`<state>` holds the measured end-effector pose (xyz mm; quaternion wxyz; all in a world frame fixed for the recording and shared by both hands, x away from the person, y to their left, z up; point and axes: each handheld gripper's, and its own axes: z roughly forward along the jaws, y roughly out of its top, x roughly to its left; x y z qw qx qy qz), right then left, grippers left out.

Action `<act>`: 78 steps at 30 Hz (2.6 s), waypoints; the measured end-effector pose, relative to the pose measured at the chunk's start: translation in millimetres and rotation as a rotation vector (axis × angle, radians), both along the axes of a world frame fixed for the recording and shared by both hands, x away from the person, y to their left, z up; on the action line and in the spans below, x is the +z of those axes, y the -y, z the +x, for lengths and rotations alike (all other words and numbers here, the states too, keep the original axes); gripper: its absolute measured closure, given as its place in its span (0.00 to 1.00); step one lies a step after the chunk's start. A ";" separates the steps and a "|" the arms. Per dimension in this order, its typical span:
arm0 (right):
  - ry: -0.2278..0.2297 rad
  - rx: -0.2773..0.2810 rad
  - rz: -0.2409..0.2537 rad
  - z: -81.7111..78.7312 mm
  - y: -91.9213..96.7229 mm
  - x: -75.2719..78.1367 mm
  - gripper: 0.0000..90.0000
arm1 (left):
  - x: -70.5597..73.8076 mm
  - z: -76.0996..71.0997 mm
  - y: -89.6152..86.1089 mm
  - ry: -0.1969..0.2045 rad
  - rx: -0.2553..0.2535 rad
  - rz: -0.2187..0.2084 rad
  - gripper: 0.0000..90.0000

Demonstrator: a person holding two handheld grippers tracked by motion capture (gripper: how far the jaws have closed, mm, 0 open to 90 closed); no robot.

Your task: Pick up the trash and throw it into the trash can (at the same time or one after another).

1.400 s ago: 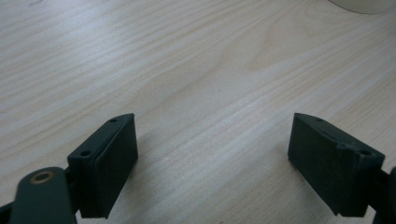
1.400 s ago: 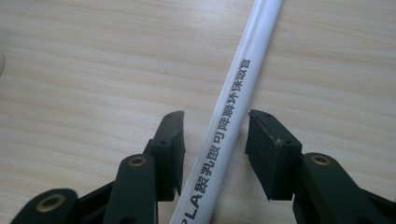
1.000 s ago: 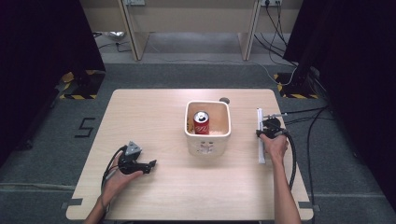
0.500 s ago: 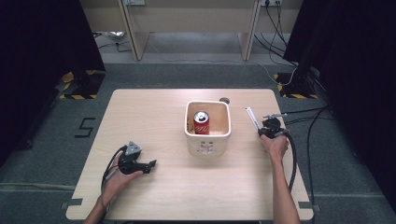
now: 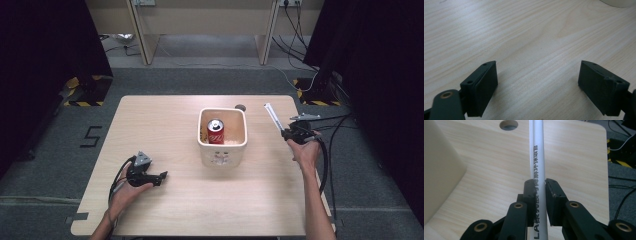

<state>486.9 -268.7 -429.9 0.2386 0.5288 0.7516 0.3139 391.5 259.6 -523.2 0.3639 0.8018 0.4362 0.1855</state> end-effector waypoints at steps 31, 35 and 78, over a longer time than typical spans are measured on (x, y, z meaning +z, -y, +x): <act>0.144 0.148 0.047 -11.8 -48.0 76.1 0.88 | 0.0 0.0 0.0 0.000 0.001 -0.001 0.17; 0.163 0.179 0.058 -10.0 -62.0 87.6 0.88 | 0.1 0.0 0.0 -0.001 0.000 -0.001 0.17; 0.177 0.348 0.105 12.8 -166.5 110.7 0.88 | 0.2 0.0 -0.2 -0.001 -0.002 0.001 0.17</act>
